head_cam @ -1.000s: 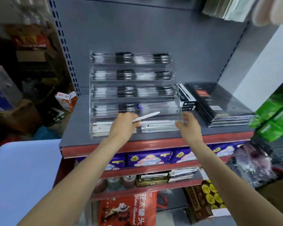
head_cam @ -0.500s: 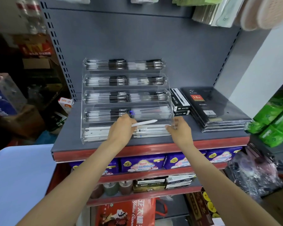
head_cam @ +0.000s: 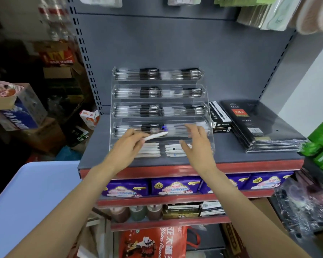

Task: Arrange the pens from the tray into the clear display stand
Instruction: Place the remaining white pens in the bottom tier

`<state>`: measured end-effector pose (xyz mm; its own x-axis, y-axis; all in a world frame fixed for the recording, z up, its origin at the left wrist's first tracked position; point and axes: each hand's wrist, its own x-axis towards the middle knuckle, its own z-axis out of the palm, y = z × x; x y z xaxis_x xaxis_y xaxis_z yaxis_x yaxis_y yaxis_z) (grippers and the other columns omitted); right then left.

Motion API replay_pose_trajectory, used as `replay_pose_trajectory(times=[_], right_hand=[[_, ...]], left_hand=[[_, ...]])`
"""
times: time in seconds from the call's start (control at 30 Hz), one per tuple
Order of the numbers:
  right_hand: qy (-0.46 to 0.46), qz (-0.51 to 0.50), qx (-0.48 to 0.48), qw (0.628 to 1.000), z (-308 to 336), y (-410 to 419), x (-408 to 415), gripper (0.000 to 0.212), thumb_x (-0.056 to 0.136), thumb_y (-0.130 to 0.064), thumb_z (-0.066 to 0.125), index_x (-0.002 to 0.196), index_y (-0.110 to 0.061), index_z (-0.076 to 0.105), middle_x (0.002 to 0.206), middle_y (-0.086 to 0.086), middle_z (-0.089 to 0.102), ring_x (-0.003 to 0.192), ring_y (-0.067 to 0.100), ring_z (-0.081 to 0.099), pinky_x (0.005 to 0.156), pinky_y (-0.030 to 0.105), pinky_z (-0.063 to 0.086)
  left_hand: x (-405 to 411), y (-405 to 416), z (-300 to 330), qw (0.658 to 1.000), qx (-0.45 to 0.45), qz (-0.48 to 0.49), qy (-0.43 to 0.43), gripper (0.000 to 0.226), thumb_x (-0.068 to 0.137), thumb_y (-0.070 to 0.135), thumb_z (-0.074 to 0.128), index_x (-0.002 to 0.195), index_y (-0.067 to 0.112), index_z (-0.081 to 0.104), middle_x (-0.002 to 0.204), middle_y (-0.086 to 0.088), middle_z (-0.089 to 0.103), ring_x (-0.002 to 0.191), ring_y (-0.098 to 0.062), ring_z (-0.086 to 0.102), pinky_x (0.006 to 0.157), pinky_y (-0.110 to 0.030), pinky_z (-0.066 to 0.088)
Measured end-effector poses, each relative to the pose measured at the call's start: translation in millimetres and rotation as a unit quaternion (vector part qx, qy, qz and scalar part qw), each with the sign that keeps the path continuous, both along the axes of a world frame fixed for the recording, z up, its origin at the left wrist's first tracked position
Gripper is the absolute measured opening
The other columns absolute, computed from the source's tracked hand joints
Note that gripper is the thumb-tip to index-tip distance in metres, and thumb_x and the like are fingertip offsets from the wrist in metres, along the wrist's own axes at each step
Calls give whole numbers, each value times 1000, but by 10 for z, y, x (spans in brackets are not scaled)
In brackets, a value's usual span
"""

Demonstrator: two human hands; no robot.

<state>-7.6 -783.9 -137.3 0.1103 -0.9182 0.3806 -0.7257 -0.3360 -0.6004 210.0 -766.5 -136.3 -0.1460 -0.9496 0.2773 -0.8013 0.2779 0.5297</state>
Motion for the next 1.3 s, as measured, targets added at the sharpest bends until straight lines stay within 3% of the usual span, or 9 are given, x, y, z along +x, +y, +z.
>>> replay_pose_trajectory(times=[0.13, 0.2, 0.27, 0.33, 0.43, 0.53, 0.73, 1.07, 1.3], right_hand=[[11, 115, 29, 993, 85, -15, 396, 39, 93, -13, 55, 131, -14, 52, 118, 7, 54, 101, 17, 54, 86, 12, 34], [15, 141, 35, 989, 103, -14, 548, 29, 92, -10, 56, 120, -9, 62, 109, 12, 60, 89, 15, 55, 86, 15, 37], [12, 147, 30, 989, 107, -26, 627, 22, 91, -8, 56, 110, -5, 67, 104, 13, 65, 87, 19, 58, 87, 20, 41], [8, 129, 26, 991, 109, -48, 636, 19, 91, -7, 57, 105, -5, 69, 102, 13, 67, 88, 21, 60, 80, 12, 40], [21, 83, 17, 996, 72, -100, 610, 17, 89, -6, 59, 102, -4, 71, 99, 14, 68, 80, 17, 57, 69, 4, 33], [71, 70, 47, 994, -17, -147, 639, 16, 89, -7, 59, 100, -6, 71, 101, 13, 68, 89, 25, 63, 71, 10, 31], [121, 57, 83, 988, -97, -175, 693, 16, 88, -8, 61, 101, -8, 71, 105, 11, 64, 96, 26, 62, 87, 32, 47], [138, 69, 95, 983, -79, -192, 799, 19, 88, -1, 56, 99, -8, 70, 103, 11, 62, 94, 25, 60, 85, 37, 49], [107, 97, 75, 987, -31, -149, 793, 16, 88, -10, 60, 102, -9, 69, 101, 7, 63, 82, 10, 51, 80, 21, 41]], left_hand=[[296, 51, -20, 1000, 5, -11, -23, 34, 96, 14, 48, 128, 20, 56, 82, 11, 36, 81, -10, 43, 76, -16, 29], [365, 83, -8, 1000, 4, -14, -19, 34, 96, 13, 49, 129, 20, 55, 82, 10, 36, 80, -9, 43, 75, -14, 29], [423, 109, 4, 1000, 8, -15, -4, 35, 95, 12, 50, 129, 19, 54, 91, 5, 43, 84, -9, 45, 77, -10, 30], [500, 132, -3, 1000, 2, -7, 13, 36, 93, 8, 52, 128, 17, 53, 105, 0, 48, 93, -10, 47, 84, -8, 31], [637, 149, -62, 997, -39, 26, -60, 34, 92, 6, 52, 124, 17, 57, 118, -2, 54, 107, -21, 50, 91, -28, 36], [706, 187, -109, 985, -74, 13, -155, 32, 91, 7, 52, 119, 20, 63, 122, 3, 58, 113, -23, 51, 89, -33, 31], [735, 154, -195, 964, -97, -11, -248, 41, 70, -2, 71, 105, 18, 70, 102, 1, 68, 92, -21, 65, 90, -43, 43], [678, 142, -211, 965, -59, 1, -254, 39, 92, 9, 48, 128, 23, 56, 123, 3, 56, 118, -18, 49, 104, -40, 23], [560, 188, -39, 975, -8, 39, -221, 34, 98, 20, 41, 130, 24, 50, 130, 4, 50, 125, -16, 41, 98, -33, 29]])
